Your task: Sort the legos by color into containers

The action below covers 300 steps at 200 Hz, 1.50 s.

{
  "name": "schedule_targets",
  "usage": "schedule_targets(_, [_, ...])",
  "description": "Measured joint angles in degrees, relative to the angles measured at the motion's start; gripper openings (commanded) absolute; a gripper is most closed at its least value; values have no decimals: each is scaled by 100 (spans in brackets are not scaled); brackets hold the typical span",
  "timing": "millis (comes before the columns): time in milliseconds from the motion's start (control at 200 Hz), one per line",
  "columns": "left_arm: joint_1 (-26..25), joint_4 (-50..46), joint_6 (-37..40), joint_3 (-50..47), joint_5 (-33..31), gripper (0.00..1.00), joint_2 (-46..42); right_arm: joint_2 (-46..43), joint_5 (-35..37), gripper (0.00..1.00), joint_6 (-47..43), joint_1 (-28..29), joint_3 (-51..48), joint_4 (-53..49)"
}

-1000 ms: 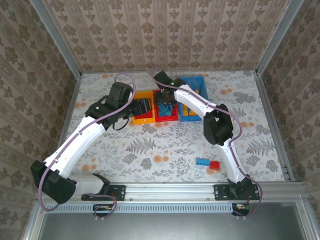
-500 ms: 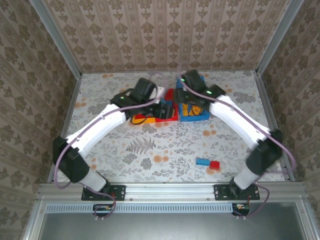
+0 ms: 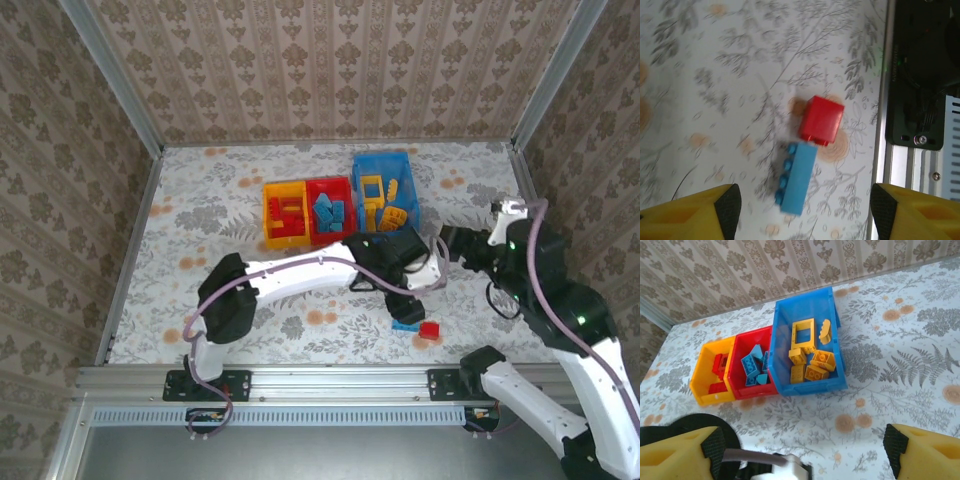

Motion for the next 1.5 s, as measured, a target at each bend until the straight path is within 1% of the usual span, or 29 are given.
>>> schedule_targets(80, [-221, 334, 223, -20, -164, 75, 72, -105, -157, 91, 2, -2, 24, -160])
schedule_targets(185, [-372, 820, 393, -61, -319, 76, 116, -109, -308, 92, 7, -4, 179, -332])
schedule_targets(375, [-424, 1305, 741, 144, -490, 76, 605, -282, -348, 94, 103, -7, 450, -614])
schedule_targets(440, [-439, 1346, 833, 155, -514, 77, 754, -337, -363, 94, 153, -7, 472, -686])
schedule_targets(590, [-498, 1200, 970, 105, -533, 78, 1069, -356, -660, 95, 317, -4, 612, -610])
schedule_targets(740, [-575, 1060, 988, 0, -546, 78, 1161, -365, -726, 95, 400, -4, 627, -601])
schedule_targets(860, [-610, 1060, 988, -2, -577, 76, 1222, -396, -728, 95, 444, -4, 625, -601])
schedule_targets(950, [-621, 1069, 979, -2, -592, 70, 1294, -435, -728, 95, 468, -4, 590, -599])
schedule_targets(990, [-623, 1064, 968, -2, -610, 69, 1329, -444, -728, 95, 483, -4, 566, -599])
schedule_targets(1105, [-629, 1082, 907, -2, -678, 61, 1423, -444, -728, 95, 503, -4, 518, -599])
schedule_targets(1255, [-632, 1128, 807, 37, -752, 43, 1445, -444, -748, 95, 560, -4, 481, -597])
schedule_targets(1325, [-632, 1132, 723, 120, -765, 37, 1493, -444, -750, 94, 575, -4, 461, -595])
schedule_targets(1405, [-632, 1150, 614, 236, -774, 26, 1550, -444, -754, 94, 592, -4, 428, -597])
schedule_targets(1440, [-632, 1165, 570, 284, -774, 24, 1572, -444, -767, 93, 595, -4, 413, -597])
schedule_targets(1500, [-632, 1200, 525, 321, -782, 23, 1578, -444, -769, 93, 605, -4, 402, -597])
